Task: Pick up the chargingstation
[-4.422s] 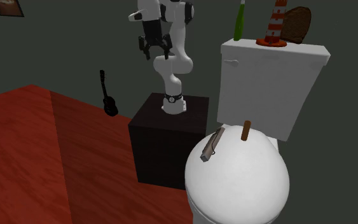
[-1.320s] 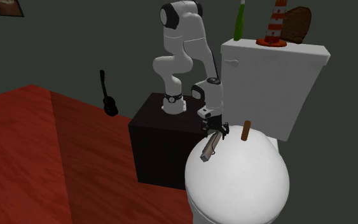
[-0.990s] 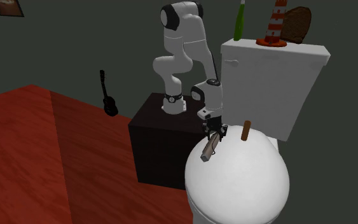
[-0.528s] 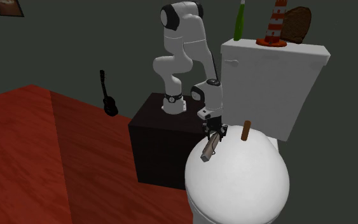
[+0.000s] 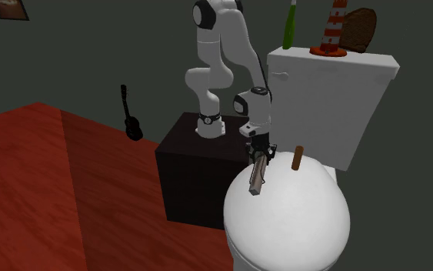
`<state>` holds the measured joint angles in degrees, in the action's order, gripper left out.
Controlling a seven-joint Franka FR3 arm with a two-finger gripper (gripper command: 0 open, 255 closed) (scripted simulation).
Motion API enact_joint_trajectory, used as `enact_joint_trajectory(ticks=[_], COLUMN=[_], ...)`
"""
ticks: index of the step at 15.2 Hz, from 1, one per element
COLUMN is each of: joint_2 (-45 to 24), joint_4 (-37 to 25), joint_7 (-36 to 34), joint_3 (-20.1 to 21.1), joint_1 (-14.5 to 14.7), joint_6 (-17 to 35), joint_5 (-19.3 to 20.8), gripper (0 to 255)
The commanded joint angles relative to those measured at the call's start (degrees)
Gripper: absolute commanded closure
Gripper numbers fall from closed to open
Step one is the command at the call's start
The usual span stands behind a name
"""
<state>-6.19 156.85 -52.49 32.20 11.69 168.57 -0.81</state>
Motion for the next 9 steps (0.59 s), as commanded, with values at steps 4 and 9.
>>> enact_joint_trajectory(ticks=[4,9], joint_2=[6.15,9.88], joint_4=[0.26,0.06], joint_7=[7.2,10.11], joint_3=[4.07,4.06], joint_1=[-1.89,-1.09], joint_6=[-5.12,-8.65], joint_5=[-10.36,-14.7], gripper=[255,255])
